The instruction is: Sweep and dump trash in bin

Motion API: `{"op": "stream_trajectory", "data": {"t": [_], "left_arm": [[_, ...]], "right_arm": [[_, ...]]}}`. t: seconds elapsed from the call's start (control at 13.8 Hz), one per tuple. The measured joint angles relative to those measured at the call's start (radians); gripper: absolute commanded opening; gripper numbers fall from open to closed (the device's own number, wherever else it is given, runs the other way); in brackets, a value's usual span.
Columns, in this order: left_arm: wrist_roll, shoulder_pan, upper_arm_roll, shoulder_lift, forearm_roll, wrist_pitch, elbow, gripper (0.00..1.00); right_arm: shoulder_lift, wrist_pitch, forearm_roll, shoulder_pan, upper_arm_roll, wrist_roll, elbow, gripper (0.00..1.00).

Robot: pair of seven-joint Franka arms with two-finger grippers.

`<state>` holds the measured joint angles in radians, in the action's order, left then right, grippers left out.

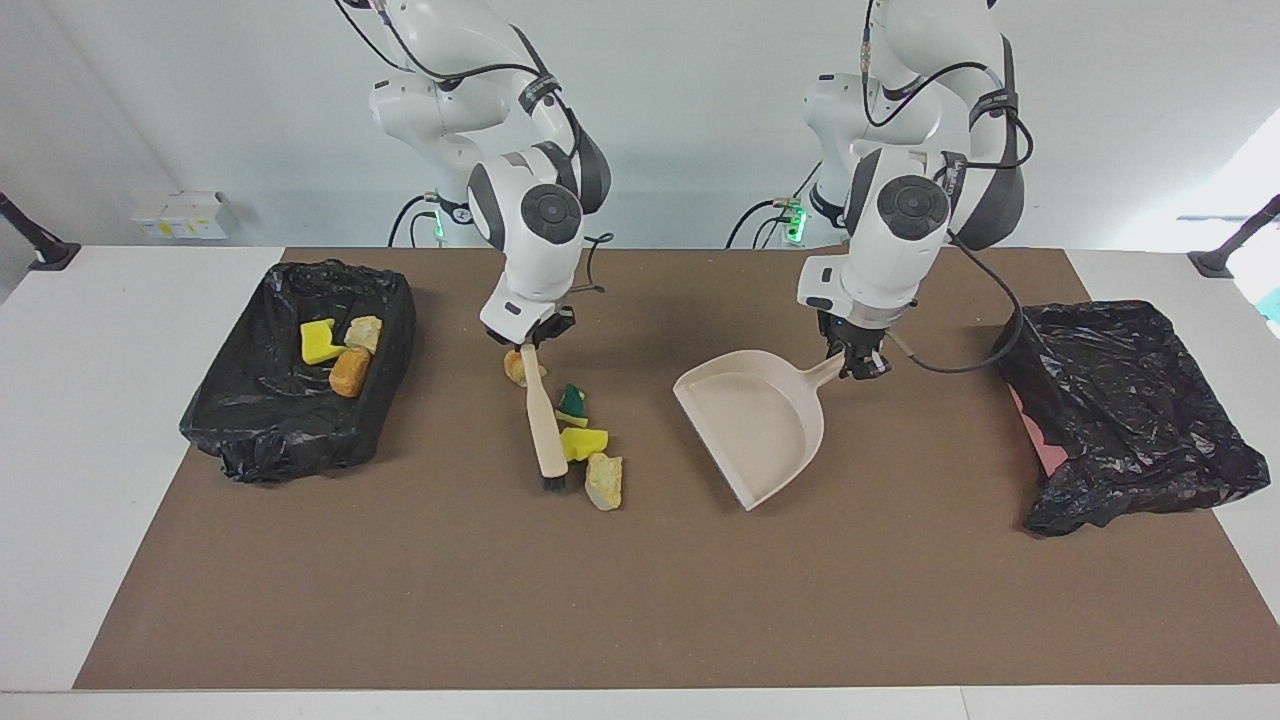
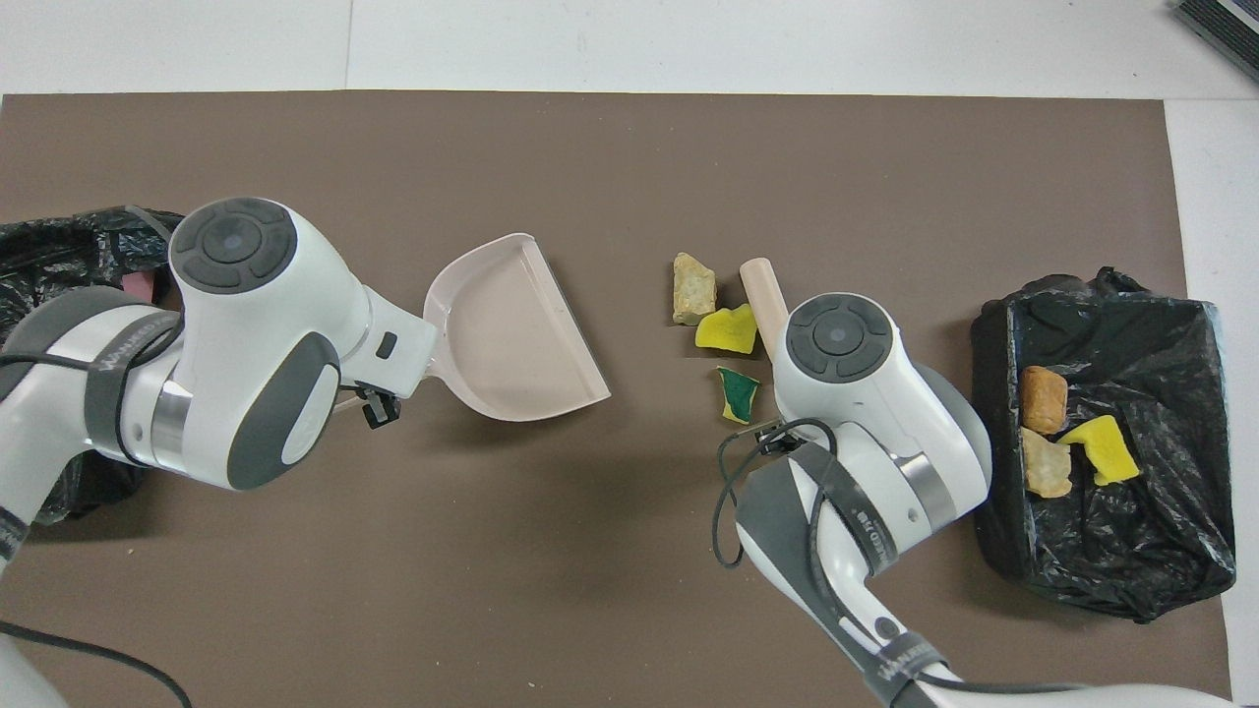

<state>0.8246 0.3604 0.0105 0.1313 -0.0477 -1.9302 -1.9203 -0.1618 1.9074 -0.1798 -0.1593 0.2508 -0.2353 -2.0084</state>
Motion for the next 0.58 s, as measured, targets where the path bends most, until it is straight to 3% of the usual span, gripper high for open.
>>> {"op": "stream_trajectory", "data": {"t": [0.36, 0.58], "left_arm": [[0.001, 0.067, 0.008, 0.039, -0.079, -0.111, -0.024, 0.00], [0.001, 0.072, 0.008, 0.047, -0.085, -0.114, -0.024, 0.00]], "right_arm": [[-0.132, 0.025, 0.012, -0.007, 0.003, 0.031, 0.117, 0.00], [-0.153, 0.024, 0.125, -0.054, 0.006, 0.031, 0.145, 0.00]]}}
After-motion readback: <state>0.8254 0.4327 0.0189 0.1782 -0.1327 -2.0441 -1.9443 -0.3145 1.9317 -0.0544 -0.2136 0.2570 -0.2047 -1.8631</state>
